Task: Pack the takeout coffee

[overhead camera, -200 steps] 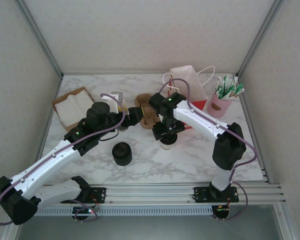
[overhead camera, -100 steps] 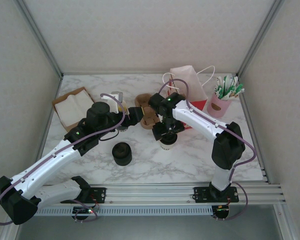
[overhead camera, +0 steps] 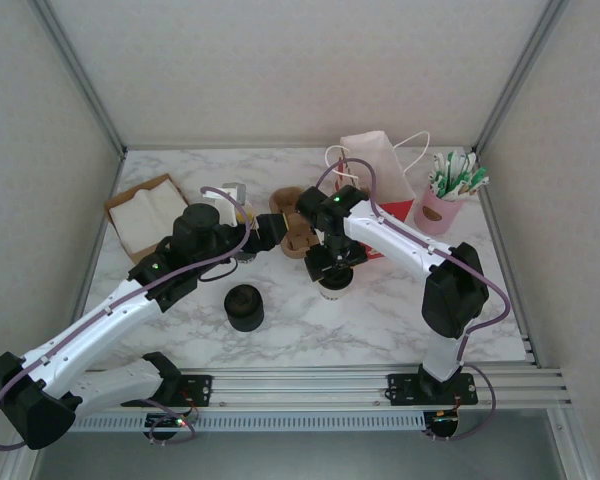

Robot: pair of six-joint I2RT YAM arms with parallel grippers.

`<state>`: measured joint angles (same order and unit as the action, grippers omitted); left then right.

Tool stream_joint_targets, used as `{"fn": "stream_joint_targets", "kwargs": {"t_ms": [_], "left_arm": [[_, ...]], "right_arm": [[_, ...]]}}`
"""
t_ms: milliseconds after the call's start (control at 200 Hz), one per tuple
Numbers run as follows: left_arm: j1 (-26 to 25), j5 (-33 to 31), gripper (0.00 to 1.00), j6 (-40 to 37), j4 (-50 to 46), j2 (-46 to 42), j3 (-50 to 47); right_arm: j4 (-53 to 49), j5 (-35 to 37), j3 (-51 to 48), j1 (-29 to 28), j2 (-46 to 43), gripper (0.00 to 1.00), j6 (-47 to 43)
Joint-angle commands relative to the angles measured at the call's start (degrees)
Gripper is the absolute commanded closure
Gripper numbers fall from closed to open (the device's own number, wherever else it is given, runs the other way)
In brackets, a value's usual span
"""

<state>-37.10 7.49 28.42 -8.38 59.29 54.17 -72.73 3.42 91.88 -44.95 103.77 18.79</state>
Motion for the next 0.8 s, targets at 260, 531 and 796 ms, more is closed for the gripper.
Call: {"fn": "stream_joint_targets", "kwargs": {"t_ms": [260,531,796], "left_arm": [[-0.2,0.5,0.0,-0.2,2.5,-1.2,-1.7],[-0.2,0.4,0.0,-0.1,2.3,-2.0,-2.0],[-0.1,0.9,0.0,0.1,2.8,-2.2,-2.5]], "right_arm": [[0.6,1.3,-0.3,-0.6,0.3,0.16,0.4],[1.2,1.2,-0.4,-0.7,0.6,0.18,0.4],[1.3,1.3,-1.1,-0.7,1.0,0.2,0.6]]}}
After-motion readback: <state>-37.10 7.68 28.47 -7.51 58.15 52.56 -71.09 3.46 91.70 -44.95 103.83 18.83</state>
